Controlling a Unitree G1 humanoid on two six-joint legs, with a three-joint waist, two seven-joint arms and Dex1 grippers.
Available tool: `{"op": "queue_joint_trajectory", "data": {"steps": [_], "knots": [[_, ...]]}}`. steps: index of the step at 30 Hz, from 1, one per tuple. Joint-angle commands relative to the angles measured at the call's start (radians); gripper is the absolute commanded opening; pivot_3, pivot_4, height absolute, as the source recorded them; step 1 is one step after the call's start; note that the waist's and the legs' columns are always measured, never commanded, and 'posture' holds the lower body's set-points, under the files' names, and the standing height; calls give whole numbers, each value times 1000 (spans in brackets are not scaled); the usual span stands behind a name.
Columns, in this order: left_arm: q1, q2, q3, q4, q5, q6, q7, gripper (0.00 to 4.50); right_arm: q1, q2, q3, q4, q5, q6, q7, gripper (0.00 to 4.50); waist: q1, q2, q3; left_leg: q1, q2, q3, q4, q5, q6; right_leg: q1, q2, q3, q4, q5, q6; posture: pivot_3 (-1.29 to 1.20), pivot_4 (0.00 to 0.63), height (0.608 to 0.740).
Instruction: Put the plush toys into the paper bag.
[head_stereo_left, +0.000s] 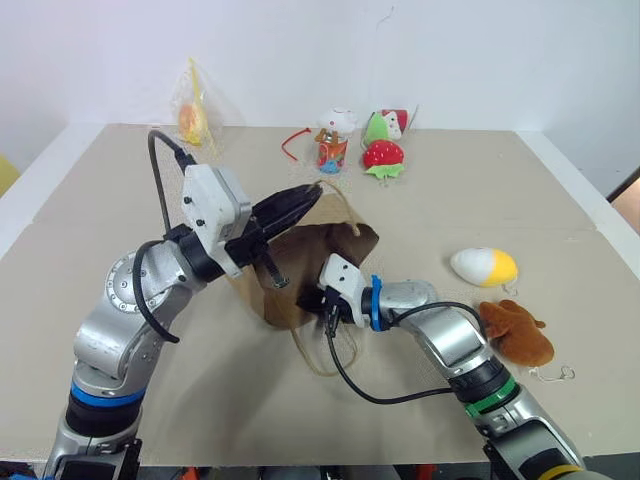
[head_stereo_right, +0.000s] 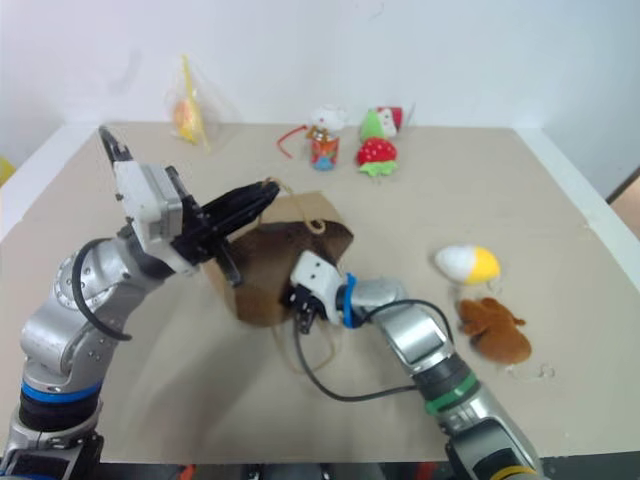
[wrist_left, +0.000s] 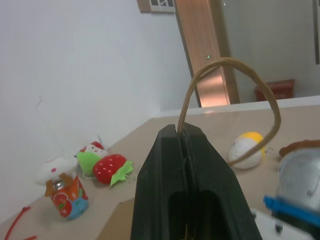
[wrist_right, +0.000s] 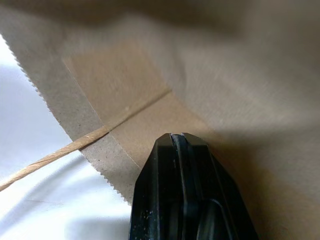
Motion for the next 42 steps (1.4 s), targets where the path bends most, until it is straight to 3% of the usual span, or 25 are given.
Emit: {"op": "queue_joint_trajectory", "data": {"steps": [1, 3, 4, 5, 6, 7, 9, 12, 16, 20, 23, 28, 32, 38, 39, 41, 42], "knots": [[20, 1, -5, 0, 17, -44, -16, 0, 21, -56, -110, -132, 75, 35, 26, 11, 0, 0, 0, 0, 0, 0, 0, 0, 0, 0, -1, 0, 0, 0, 0, 0, 150, 740], [28, 1, -8, 12, 21, -56, -24, 0, 30, -83, -157, -165, 109, 52, 34, 11, 0, 0, 0, 0, 0, 0, 0, 0, 0, 0, -1, 0, 0, 0, 1, 0, 150, 740], [31, 1, -10, 18, 22, -61, -27, 0, 33, -96, -179, -182, 129, 66, 40, 535, 0, 0, 0, 0, 0, 0, 0, 0, 0, 0, -1, 0, 0, 0, 1, 0, 150, 740], [32, 1, -10, 22, 22, -64, -30, 0, 35, -107, -198, -197, 147, 80, 47, 535, 1, 0, 0, 0, 0, 0, 0, 0, 0, 0, -1, 0, 0, 0, 1, 0, 150, 740], [33, 0, -10, 25, 22, -66, -34, 0, 36, -118, -215, -211, 167, 92, 54, 963, 0, 0, 0, 0, -1, 0, 0, 0, 0, 0, -1, 0, 0, 0, 1, 0, 150, 740], [33, -1, -11, 28, 21, -67, -37, 0, 37, -132, -237, -225, 191, 110, 61, 963, 0, 0, 0, 0, -2, 0, 0, 0, 0, 0, -1, 0, 0, 0, 1, 0, 150, 740], [34, -3, -14, 35, 18, -68, -44, 0, 40, -170, -308, -255, 260, 165, 81, 1869, 0, 0, 0, 0, -1, 0, 0, 0, 0, 0, -1, 0, 0, 0, 0, 0, 150, 740], [36, -3, -14, 44, 13, -70, -49, 0, 53, -250, -437, -269, 375, 274, 124, 2814, 1, 0, 0, 0, -1, -1, 0, 0, 0, 0, 0, 0, 0, -1, 0, 0, 150, 740], [29, -2, -10, 55, 16, -72, -57, 0, 115, -437, -585, -193, 423, 347, 211, 4392, 2, 0, 0, 0, -2, -2, -1, 0, 0, 1, -1, 0, -1, -1, 0, 0, 150, 740], [21, 2, -9, 56, 15, -66, -60, 0, 232, -615, -683, -35, 302, 215, 275, 4460, 5, 0, 0, -1, -4, -2, -1, 0, 1, 1, -3, 0, -3, -1, 0, 0, 150, 740], [20, 5, -9, 52, 13, -61, -60, 0, 298, -666, -723, 28, 268, 164, 287, 4460, 5, 0, 0, -1, -4, -1, -1, -1, 1, 2, -3, 0, -5, -1, 1, 0, 150, 740], [20, 4, -14, 45, 18, -55, -56, 0, 441, -685, -720, 120, 159, 21, 276, 4460, -1, 0, 0, 0, -5, 0, -2, -1, 2, 1, -2, 1, -5, -1, 2, 0, 150, 740], [25, 5, -14, 35, 20, -48, -49, 0, 557, -681, -727, 162, 142, 15, 293, 4460, 1, 0, 0, 1, -3, -2, -2, -1, 2, 3, -1, 0, -5, -1, 1, 0, 150, 740], [24, 7, -13, 33, 22, -44, -44, 0, 611, -676, -696, 199, 94, -63, 279, 4460, 1, 1, 0, 2, -4, -1, -1, -1, 2, 4, -1, 0, -5, 0, 2, 0, 150, 740], [21, 7, -13, 34, 22, -44, -43, 0, 602, -673, -693, 209, 87, -79, 270, 3958, 1, 1, 0, 2, -4, -2, -1, -1, 2, 4, -1, 0, -5, -1, 2, 0, 150, 740], [18, 8, -13, 38, 23, -44, -43, 0, 595, -674, -688, 214, 82, -93, 272, 3765, 1, 1, 0, 2, -5, -2, -1, -1, 2, 4, -1, 0, -5, -1, 1, 0, 150, 740], [19, 8, -13, 37, 24, -45, -43, 0, 597, -675, -688, 213, 83, -97, 276, 3193, 1, 1, 0, 2, -5, -2, -1, -1, 2, 4, -1, 1, -5, -1, 1, 0, 150, 740]]}}
